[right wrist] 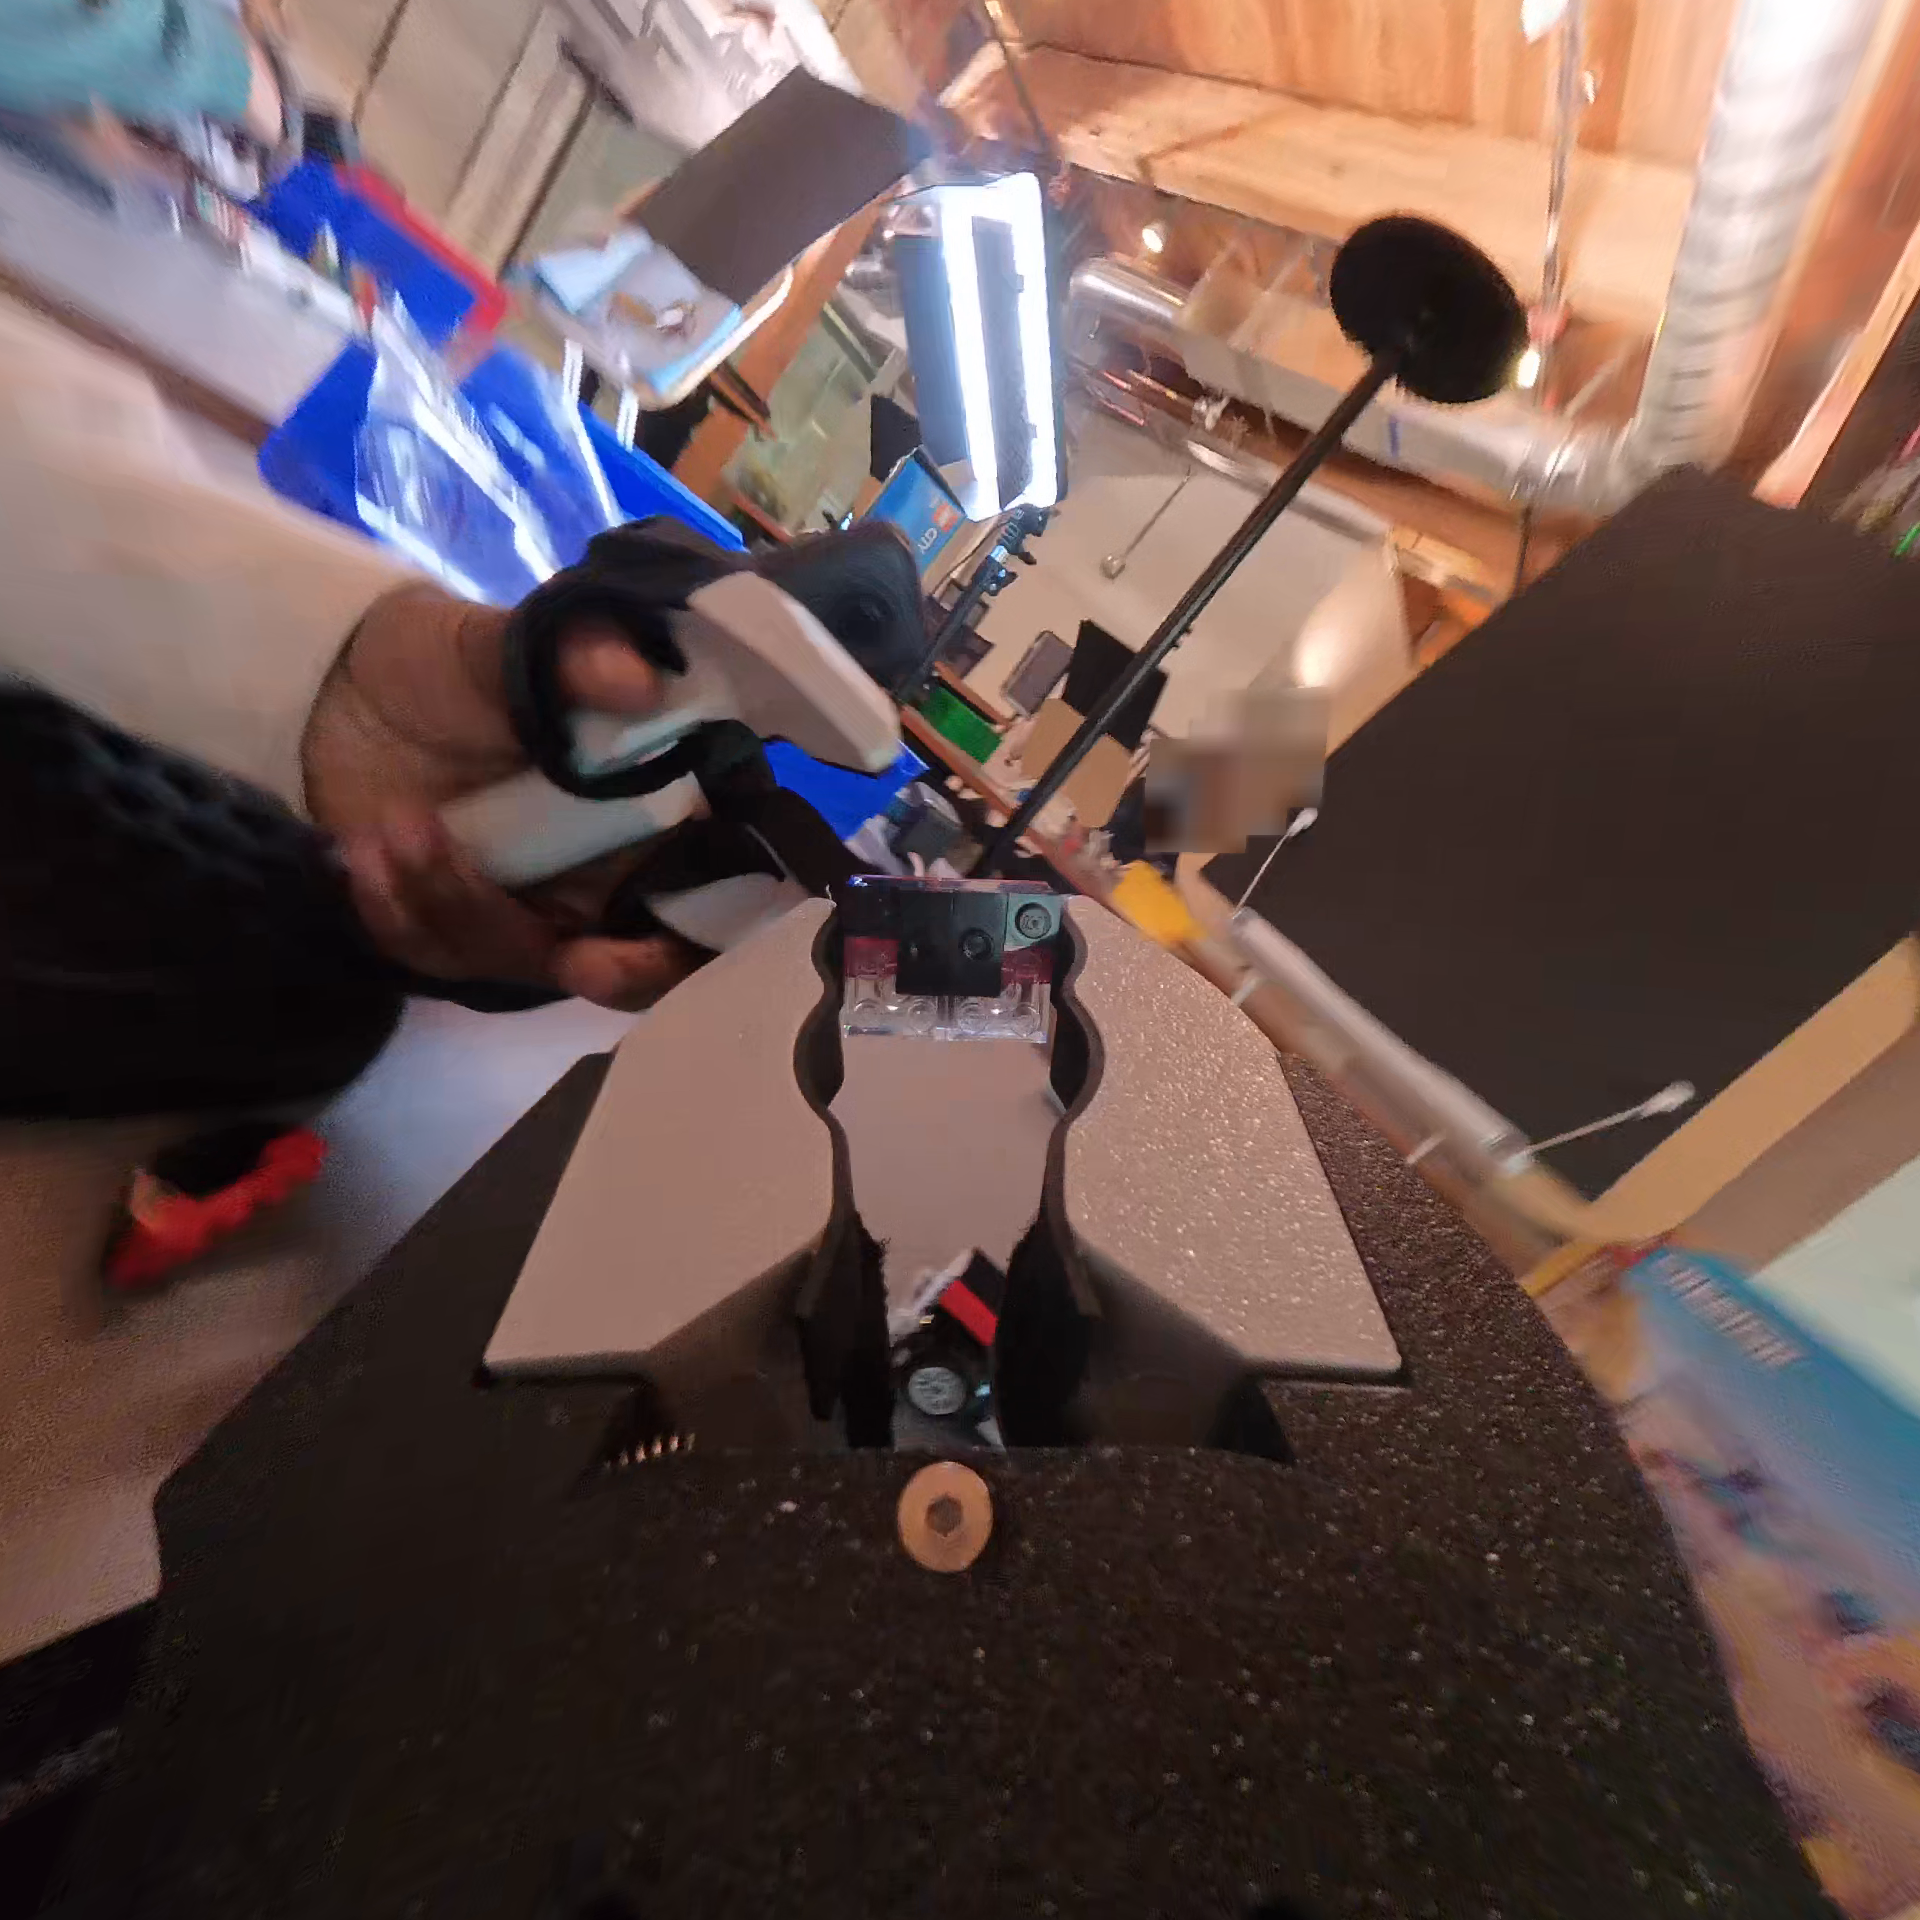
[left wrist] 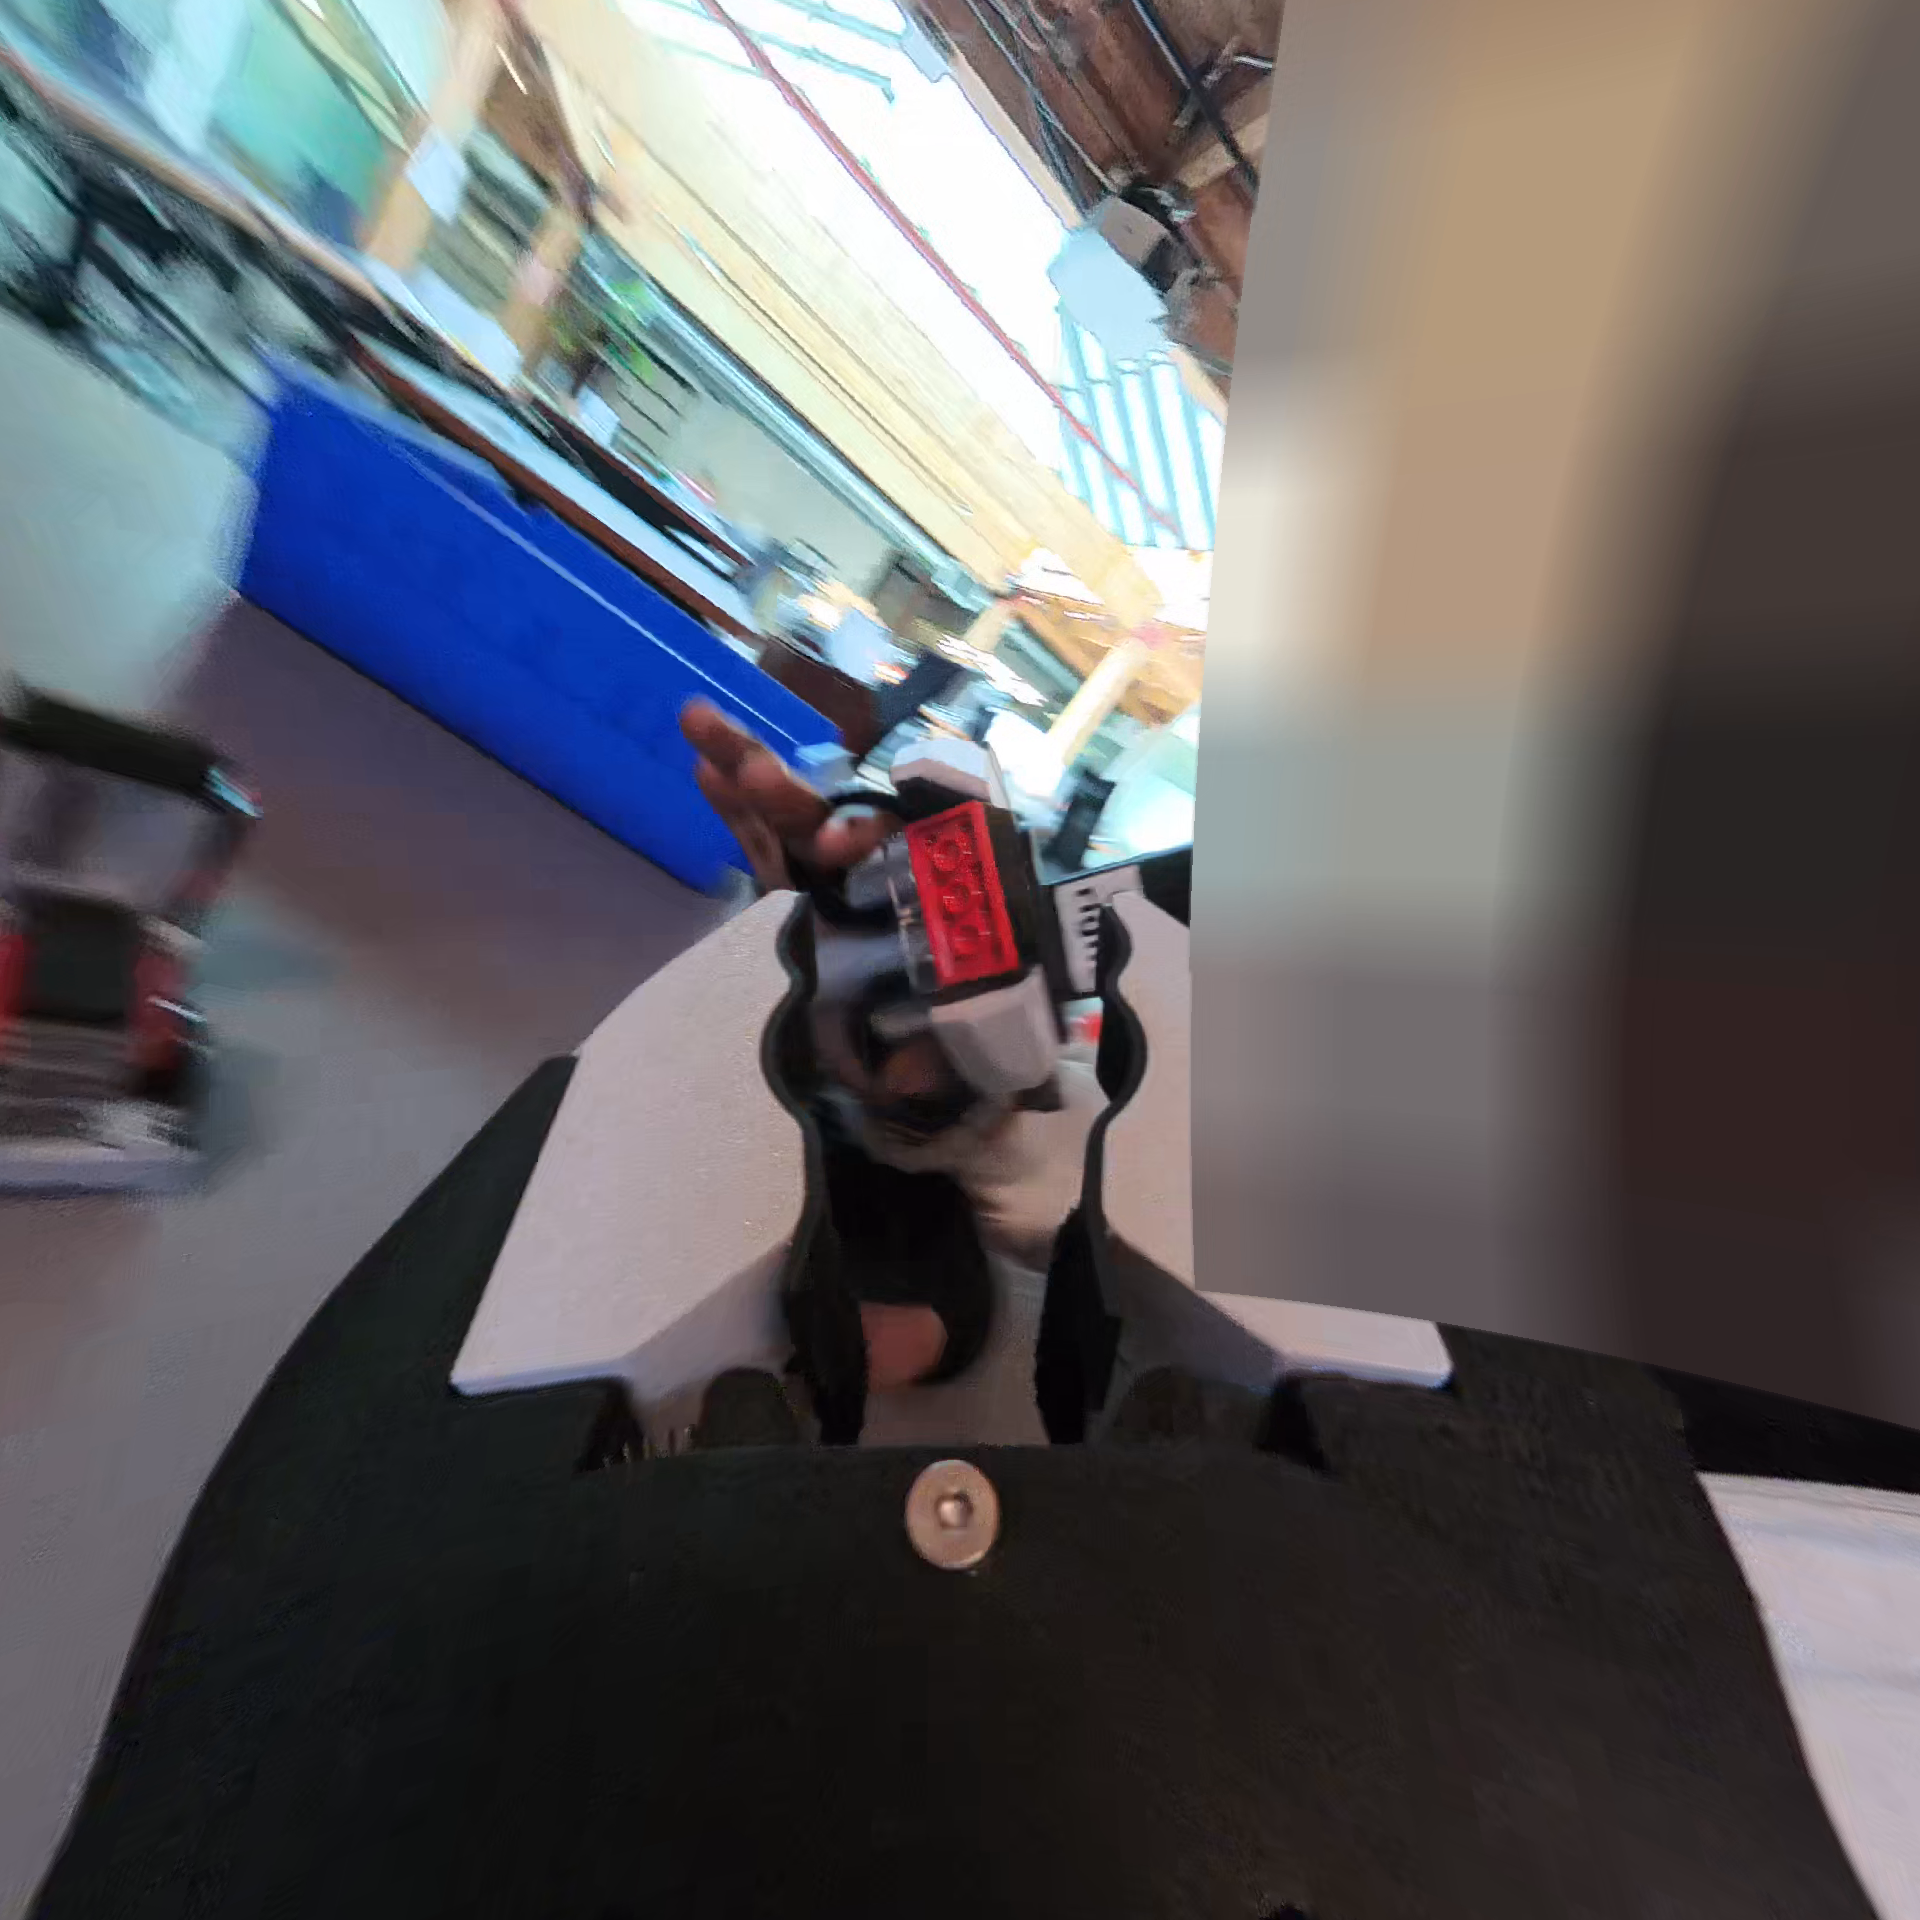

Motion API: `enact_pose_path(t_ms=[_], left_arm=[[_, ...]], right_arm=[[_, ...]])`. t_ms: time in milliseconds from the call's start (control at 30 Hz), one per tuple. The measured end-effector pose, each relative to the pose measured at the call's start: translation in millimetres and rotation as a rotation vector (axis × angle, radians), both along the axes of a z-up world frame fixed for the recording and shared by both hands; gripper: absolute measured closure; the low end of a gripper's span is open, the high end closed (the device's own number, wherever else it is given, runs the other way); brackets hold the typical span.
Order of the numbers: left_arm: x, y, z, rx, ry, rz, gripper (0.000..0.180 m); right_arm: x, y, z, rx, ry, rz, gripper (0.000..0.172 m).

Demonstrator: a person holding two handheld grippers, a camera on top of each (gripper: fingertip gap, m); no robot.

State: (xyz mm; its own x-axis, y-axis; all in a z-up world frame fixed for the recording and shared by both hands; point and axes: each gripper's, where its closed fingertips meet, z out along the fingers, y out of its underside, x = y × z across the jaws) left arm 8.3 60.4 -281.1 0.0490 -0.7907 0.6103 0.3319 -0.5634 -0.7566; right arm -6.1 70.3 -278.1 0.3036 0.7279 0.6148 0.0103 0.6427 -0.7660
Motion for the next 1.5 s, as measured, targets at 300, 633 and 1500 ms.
enact_pose_path(t_ms=[300, 633, 1500], left_arm=[[-11, 11, 3, 1.229, 0.752, 0.66, 0.107], [21, -5, 10, 1.678, 0.988, 0.828, 0.118], [8, -6, 5, 1.393, 0.762, 0.602, 0.153]], right_arm=[[5, 12, -5, -0.517, 0.067, 0.226, 0.135], [2, -25, 12, -1.165, 0.143, 0.842, 0.135], [0, -28, 6, -0.757, 0.094, 0.59, 0.153]])
